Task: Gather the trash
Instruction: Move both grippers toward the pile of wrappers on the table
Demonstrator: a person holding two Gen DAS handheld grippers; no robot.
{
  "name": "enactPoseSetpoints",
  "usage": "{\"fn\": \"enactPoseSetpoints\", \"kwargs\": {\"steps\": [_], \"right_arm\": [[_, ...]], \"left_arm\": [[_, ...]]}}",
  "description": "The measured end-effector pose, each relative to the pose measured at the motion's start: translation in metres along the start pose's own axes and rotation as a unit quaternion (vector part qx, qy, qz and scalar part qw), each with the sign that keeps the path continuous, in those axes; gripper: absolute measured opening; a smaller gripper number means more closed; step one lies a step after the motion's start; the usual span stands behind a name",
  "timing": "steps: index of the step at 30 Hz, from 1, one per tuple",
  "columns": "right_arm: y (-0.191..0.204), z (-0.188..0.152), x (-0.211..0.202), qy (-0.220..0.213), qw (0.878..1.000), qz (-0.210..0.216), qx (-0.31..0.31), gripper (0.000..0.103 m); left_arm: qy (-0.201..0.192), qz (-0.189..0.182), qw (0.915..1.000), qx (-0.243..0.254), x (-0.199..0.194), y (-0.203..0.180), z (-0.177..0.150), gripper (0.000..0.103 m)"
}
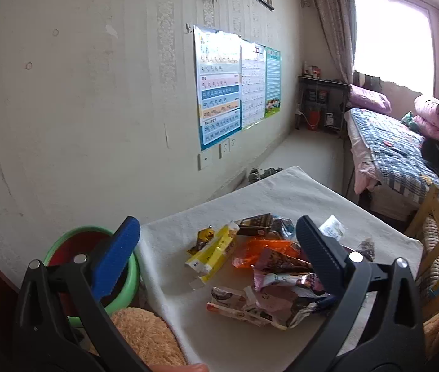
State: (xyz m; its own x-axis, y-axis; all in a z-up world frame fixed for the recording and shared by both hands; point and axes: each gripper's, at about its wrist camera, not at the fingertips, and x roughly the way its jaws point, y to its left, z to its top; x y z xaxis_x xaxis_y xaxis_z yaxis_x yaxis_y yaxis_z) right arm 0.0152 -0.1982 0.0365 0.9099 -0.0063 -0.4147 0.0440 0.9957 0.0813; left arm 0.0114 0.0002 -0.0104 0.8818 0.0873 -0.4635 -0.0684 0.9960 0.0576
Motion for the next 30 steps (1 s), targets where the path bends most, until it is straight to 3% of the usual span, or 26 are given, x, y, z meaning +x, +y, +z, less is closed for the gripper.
{"fn": "enactPoseSetpoints", "kwargs": {"steps": [6, 10, 13, 17, 21, 24, 30], "right_arm": [[0.008, 0.024, 0.043, -0.01, 0.999, 0.035, -0.024, 0.096], [-0.01, 0.017, 0.055, 0.022, 0.998, 0.058, -0.009, 0.096], [-0.023, 0.017, 0.051, 0.018, 1.0, 0.024, -0.009, 0.096], [-0.039, 0.012, 0.044, 0.014, 1.0, -0.009, -0.009, 0.096], [-0.038, 0.002, 0.046, 0.027, 0.999, -0.012, -0.013, 0.096], [-0.027, -0.005, 0.047, 0.036, 0.999, -0.005, -0.024, 0.096], [-0.014, -0.003, 0.055, 0.035, 0.998, -0.005, -0.053, 0.096]], "left_arm": [[-0.014, 0.056, 0.9983, 0.001, 0.01, -0.006, 0.003, 0.099], [-0.018, 0.089, 0.9958, -0.015, 0.024, -0.01, 0.014, 0.099], [-0.032, 0.074, 0.9962, -0.031, 0.034, -0.013, 0.037, 0.099], [-0.041, 0.084, 0.9956, -0.009, 0.047, -0.029, 0.059, 0.099], [-0.009, 0.059, 0.9977, -0.033, 0.041, -0.026, 0.04, 0.099], [0.016, 0.035, 0.9991, -0.017, 0.039, -0.028, 0.023, 0.099], [0.01, 0.032, 0.9993, 0.016, 0.043, -0.042, 0.016, 0.099]]}}
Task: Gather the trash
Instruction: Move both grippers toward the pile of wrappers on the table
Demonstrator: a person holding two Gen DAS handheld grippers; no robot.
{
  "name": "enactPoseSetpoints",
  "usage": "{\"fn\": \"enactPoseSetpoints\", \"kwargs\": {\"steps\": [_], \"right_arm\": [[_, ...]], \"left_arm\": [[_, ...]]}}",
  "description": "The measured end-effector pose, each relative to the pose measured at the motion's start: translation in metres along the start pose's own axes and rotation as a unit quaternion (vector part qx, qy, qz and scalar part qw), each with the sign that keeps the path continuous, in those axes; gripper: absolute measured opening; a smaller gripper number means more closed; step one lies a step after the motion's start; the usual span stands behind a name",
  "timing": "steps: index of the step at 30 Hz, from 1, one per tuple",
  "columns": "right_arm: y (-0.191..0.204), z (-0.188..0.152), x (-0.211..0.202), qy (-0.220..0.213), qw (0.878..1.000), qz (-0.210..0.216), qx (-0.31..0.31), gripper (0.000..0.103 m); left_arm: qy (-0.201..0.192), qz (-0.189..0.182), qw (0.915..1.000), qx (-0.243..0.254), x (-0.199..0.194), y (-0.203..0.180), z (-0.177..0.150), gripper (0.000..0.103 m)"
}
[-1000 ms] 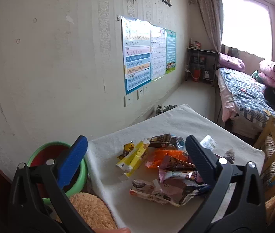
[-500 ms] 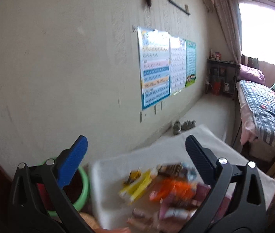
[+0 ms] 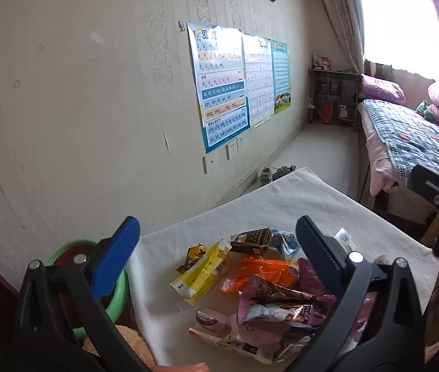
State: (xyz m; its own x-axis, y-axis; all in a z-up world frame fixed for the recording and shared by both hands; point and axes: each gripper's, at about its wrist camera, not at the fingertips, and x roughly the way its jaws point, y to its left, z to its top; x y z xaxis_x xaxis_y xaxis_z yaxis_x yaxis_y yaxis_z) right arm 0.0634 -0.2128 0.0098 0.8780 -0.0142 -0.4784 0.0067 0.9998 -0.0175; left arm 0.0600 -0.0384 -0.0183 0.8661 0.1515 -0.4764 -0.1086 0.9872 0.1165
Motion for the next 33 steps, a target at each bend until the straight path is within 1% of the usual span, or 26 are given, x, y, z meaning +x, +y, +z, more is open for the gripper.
{"fn": "enactPoseSetpoints", "kwargs": {"steps": [6, 12, 33], "right_arm": [[-0.007, -0.001, 0.001, 0.004, 1.0, 0.002, 0.024, 0.096], [-0.006, -0.003, 0.0, -0.002, 1.0, -0.001, 0.021, 0.096], [-0.005, -0.001, 0.0, 0.002, 1.0, -0.002, 0.028, 0.096]], "left_arm": [[0.006, 0.01, 0.9999, -0.007, 0.003, 0.008, 0.004, 0.099], [0.007, 0.017, 0.9996, -0.019, 0.004, 0.017, 0.007, 0.099], [0.01, 0.023, 0.9995, -0.017, 0.005, 0.019, 0.004, 0.099]]}}
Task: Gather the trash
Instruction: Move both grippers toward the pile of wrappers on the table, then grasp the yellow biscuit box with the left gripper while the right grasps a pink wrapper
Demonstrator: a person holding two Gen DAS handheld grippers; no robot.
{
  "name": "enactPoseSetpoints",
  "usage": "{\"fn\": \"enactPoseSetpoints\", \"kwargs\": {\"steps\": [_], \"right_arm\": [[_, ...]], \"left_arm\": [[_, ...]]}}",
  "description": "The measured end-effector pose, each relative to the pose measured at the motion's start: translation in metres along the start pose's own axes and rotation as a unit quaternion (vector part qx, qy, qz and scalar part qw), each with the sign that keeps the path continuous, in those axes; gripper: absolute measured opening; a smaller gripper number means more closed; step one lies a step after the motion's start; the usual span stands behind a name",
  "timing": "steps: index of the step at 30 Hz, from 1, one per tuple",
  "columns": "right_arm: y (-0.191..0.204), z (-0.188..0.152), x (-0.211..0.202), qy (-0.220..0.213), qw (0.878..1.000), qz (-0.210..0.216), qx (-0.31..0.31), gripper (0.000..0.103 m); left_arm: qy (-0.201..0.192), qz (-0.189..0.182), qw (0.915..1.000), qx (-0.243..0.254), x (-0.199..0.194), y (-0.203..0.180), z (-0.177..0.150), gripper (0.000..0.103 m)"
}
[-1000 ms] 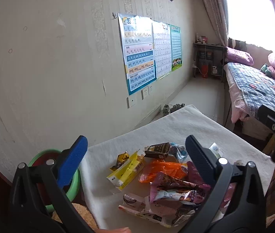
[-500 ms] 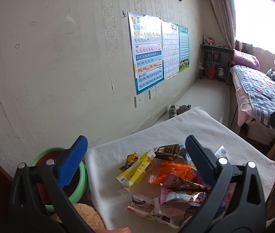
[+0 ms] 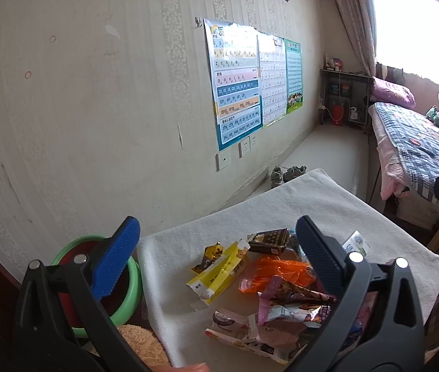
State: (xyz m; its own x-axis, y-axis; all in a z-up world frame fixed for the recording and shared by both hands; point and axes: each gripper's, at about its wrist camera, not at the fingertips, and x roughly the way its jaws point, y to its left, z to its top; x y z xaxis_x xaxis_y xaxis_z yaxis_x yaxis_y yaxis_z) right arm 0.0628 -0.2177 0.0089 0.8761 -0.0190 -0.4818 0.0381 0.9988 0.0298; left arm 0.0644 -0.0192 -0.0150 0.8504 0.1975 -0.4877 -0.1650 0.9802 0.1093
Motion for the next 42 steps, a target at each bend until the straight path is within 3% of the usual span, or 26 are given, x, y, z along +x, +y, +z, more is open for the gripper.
{"fn": "enactPoseSetpoints", "kwargs": {"steps": [18, 24, 30, 33, 38, 40, 42], "right_arm": [[0.001, -0.008, 0.007, 0.017, 1.0, -0.001, -0.003, 0.096], [-0.001, -0.009, 0.016, 0.032, 0.999, -0.004, 0.0, 0.096], [-0.002, -0.014, 0.026, 0.058, 0.998, -0.007, 0.001, 0.096], [-0.001, -0.016, 0.029, 0.066, 0.998, -0.006, -0.003, 0.096], [0.003, -0.02, 0.038, 0.087, 0.996, 0.0, -0.008, 0.096], [0.006, -0.023, 0.043, 0.099, 0.995, 0.006, -0.01, 0.096], [0.01, -0.025, 0.047, 0.11, 0.994, 0.015, -0.014, 0.096]], "left_arm": [[0.012, -0.003, 0.9999, -0.01, 0.008, 0.008, -0.003, 0.099], [0.013, 0.036, 0.9987, 0.034, 0.024, 0.015, -0.02, 0.099], [0.118, 0.02, 0.9924, 0.027, 0.069, 0.039, -0.057, 0.099], [0.141, 0.021, 0.9892, 0.034, 0.082, 0.042, -0.072, 0.096], [0.179, -0.018, 0.9826, 0.044, 0.111, 0.037, -0.079, 0.089], [0.199, -0.059, 0.9748, 0.08, 0.128, 0.028, -0.072, 0.089], [0.205, -0.078, 0.9699, 0.106, 0.141, 0.021, -0.068, 0.087]]}}
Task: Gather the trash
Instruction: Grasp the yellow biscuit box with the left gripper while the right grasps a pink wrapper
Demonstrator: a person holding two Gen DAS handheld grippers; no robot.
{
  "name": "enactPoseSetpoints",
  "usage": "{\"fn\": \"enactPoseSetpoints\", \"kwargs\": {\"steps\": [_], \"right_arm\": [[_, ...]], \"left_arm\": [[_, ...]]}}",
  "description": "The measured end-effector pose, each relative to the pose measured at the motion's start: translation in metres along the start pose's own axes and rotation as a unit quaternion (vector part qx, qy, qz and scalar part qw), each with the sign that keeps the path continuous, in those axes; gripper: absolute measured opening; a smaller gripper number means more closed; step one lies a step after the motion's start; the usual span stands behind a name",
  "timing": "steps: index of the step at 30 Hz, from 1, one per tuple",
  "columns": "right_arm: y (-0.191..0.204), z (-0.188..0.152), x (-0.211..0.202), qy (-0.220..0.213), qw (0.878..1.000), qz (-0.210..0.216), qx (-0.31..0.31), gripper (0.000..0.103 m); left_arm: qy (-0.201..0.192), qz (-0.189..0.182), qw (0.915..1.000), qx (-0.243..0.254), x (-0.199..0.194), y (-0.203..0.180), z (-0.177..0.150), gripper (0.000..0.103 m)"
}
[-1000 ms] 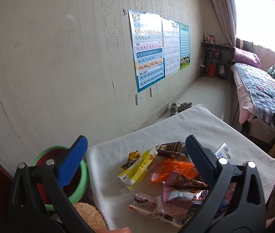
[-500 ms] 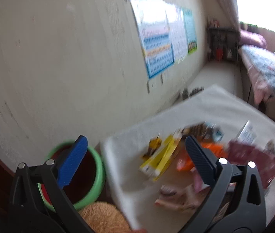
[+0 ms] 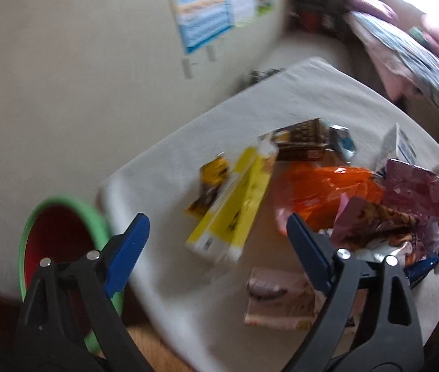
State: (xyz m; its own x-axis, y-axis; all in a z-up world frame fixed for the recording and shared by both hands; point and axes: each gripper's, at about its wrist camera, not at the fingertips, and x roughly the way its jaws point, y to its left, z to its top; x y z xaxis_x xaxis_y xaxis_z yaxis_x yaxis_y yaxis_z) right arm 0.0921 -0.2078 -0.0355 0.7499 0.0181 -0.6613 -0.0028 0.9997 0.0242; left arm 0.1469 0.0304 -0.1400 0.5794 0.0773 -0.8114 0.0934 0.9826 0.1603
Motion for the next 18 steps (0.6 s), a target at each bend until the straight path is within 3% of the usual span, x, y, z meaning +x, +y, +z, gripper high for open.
{"fn": "enactPoseSetpoints", "kwargs": {"steps": [3, 5, 7, 8, 12, 18], "right_arm": [[0.009, -0.002, 0.008, 0.024, 0.999, 0.028, -0.013, 0.096], [0.017, -0.006, 0.015, 0.047, 0.997, 0.053, -0.027, 0.096], [0.028, -0.011, 0.022, 0.067, 0.994, 0.072, -0.045, 0.096], [0.033, -0.013, 0.025, 0.077, 0.992, 0.083, -0.055, 0.096], [0.058, -0.028, 0.039, 0.118, 0.979, 0.129, -0.103, 0.096], [0.081, -0.048, 0.063, 0.153, 0.966, 0.142, -0.151, 0.082]], "left_arm": [[0.024, -0.011, 0.9996, 0.014, 0.018, -0.001, 0.004, 0.063], [0.042, -0.035, 0.9984, 0.013, 0.029, 0.001, 0.002, 0.036], [0.046, -0.042, 0.998, 0.006, 0.035, 0.002, -0.001, 0.029], [0.038, -0.043, 0.9983, 0.007, 0.034, 0.002, -0.002, 0.017], [0.015, -0.048, 0.9987, 0.003, 0.021, 0.006, 0.0, 0.014], [-0.045, -0.05, 0.997, -0.038, -0.033, 0.025, -0.007, 0.014]]}}
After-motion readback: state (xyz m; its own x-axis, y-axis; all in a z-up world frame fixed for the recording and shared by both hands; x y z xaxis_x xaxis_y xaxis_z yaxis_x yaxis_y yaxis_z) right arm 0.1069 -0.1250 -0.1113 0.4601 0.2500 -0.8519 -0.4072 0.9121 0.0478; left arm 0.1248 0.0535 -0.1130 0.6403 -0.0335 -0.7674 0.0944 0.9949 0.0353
